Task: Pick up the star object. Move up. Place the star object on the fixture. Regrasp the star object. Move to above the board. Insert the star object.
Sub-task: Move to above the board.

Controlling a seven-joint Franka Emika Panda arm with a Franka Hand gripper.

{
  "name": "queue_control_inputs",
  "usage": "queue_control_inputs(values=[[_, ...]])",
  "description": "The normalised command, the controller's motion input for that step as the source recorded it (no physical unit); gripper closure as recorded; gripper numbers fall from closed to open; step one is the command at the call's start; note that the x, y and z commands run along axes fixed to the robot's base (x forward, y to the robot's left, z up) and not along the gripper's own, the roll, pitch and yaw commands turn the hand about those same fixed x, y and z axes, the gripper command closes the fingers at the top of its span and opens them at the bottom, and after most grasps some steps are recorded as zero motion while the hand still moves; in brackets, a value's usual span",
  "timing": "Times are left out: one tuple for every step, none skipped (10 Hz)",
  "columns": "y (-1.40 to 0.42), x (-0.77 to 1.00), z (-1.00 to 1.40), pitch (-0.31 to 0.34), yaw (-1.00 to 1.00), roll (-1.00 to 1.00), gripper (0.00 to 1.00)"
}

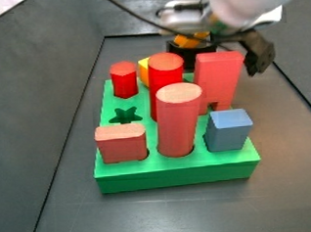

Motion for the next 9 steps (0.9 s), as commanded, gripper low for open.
queue_control_inputs(values=[[0.03, 0.01, 1.00, 0.091, 0.03, -0.18, 1.00], [0.03, 0.01, 1.00, 0.075, 0.05, -0.14, 1.00], [0.02, 0.01, 1.00, 0.061, 0.06, -0.10, 1.00], [0.02, 0.01, 1.00, 0.047, 0.06, -0.07, 1.00], [0.02, 0.00, 1.00, 0.039, 0.06, -0.05, 1.00], [0.02, 0.00, 1.00, 0.034, 0.06, -0.04, 1.00], [0.02, 0.00, 1.00, 0.029, 0.04, -0.04, 1.00], [0.01, 0.00, 1.00, 0.032, 0.04, -0.04, 1.00], [0.01, 0.00, 1.00, 0.036, 0.03, -0.04, 1.00]])
